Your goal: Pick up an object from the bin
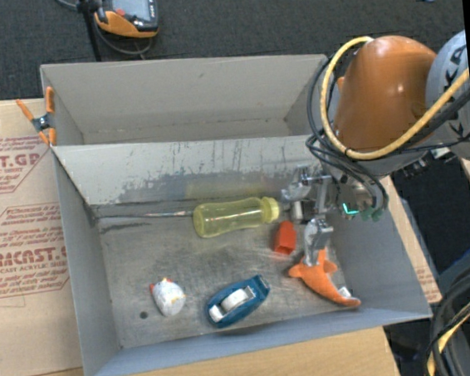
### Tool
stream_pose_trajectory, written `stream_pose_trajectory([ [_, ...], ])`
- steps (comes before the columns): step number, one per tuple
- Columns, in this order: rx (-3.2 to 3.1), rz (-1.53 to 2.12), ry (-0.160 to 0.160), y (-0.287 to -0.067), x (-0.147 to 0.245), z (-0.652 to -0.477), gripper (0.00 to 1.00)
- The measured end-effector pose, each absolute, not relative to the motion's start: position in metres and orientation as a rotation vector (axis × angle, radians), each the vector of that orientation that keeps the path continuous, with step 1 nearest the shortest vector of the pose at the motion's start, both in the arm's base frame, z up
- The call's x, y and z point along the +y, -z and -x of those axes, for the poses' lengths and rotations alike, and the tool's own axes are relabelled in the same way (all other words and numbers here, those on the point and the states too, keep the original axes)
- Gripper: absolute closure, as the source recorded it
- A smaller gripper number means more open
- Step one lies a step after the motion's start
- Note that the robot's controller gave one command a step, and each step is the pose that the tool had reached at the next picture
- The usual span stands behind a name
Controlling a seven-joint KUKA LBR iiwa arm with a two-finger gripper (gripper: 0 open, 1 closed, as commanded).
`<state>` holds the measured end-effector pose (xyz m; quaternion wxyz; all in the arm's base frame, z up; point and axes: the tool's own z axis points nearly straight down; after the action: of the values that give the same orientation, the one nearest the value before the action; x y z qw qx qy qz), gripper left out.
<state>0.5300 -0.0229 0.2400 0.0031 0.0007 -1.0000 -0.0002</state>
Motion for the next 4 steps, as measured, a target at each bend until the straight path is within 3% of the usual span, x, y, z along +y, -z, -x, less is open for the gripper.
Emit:
stream_pose_trajectory([
  [1, -3.144, -0.002, 0.000, -0.244, -0.023, -0.532, 0.00],
  [2, -3.149, -0.124, -0.001, -0.230, -0.022, -0.531, 0.00],
  [3, -3.112, -0.469, -0.003, -0.181, 0.005, -0.533, 0.00],
  [4, -3.094, -0.508, 0.008, -0.161, 0.017, -0.504, 0.00],
])
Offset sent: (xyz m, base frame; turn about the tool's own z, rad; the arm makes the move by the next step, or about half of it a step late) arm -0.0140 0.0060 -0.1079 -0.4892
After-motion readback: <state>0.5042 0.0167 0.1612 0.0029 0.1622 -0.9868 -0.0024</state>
